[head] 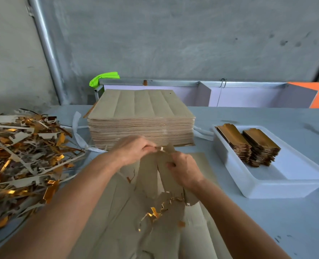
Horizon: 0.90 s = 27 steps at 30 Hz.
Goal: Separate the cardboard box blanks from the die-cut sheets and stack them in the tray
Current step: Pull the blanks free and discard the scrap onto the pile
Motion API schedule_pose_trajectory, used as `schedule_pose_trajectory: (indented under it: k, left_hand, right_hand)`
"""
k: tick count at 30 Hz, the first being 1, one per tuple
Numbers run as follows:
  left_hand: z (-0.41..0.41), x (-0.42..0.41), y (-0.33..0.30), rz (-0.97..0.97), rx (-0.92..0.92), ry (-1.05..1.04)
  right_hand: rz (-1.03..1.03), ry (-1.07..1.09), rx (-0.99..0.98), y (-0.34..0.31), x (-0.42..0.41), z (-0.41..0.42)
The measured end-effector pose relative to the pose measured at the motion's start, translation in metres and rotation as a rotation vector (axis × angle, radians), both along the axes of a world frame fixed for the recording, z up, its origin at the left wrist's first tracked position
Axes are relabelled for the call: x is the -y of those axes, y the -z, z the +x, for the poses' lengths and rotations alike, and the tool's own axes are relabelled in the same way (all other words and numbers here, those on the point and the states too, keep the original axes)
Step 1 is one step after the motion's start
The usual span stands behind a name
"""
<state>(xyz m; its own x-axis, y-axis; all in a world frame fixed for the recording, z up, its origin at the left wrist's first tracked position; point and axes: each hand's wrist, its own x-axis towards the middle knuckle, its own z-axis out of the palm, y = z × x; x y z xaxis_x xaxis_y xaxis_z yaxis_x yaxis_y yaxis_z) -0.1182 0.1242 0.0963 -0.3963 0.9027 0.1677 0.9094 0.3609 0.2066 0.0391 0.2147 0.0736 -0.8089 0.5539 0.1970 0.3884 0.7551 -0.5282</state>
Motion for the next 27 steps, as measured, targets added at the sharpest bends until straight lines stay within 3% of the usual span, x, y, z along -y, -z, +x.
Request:
schedule_pose_trajectory:
  k: [2,4,6,10,13,17,19,22,25,27]
  left_hand:
    - [-0.009,0.001,-0.004,0.019,-0.008,-0.055]
    - [-0.019,0.007,-0.009,0.192,0.214,-0.177]
    - [-0.027,0.014,-0.011,0.376,0.44,-0.307]
    - [-0.031,0.021,0.002,0.379,0.485,-0.502]
    - [-0.011,0.022,0.012,0.281,0.477,-0.411]
    - [0.035,0.02,0.023,-0.021,0.563,-0.025]
    - [0.051,0.018,0.032,-0.076,0.59,0.111]
    - [0.064,0.019,0.049,-0.111,0.626,0.13]
    - [0.068,0.025,0.06,-0.198,0.486,0.039]
    - [0.063,0.028,0.06,-0.119,0.471,0.046]
  right_hand:
    - [-0.05,0.046,-0.02,0.003,-0.005,0.006]
    - [-0.232,0.143,-0.083,0.006,-0.015,0.014]
    - [-0.507,0.264,-0.216,0.008,-0.023,0.023]
    - [-1.07,0.381,-0.635,0.013,-0.032,0.036]
    - [-1.091,0.322,-0.74,0.014,-0.031,0.037]
    - [-1.127,0.255,-0.715,0.014,-0.022,0.03]
    - [-1.136,0.248,-0.739,0.015,-0.02,0.028]
    - [-1.123,0.25,-0.788,0.016,-0.018,0.029]
    - [-1.123,0.223,-0.81,0.016,-0.012,0.029]
    - [-1.096,0.251,-0.827,0.014,-0.009,0.029]
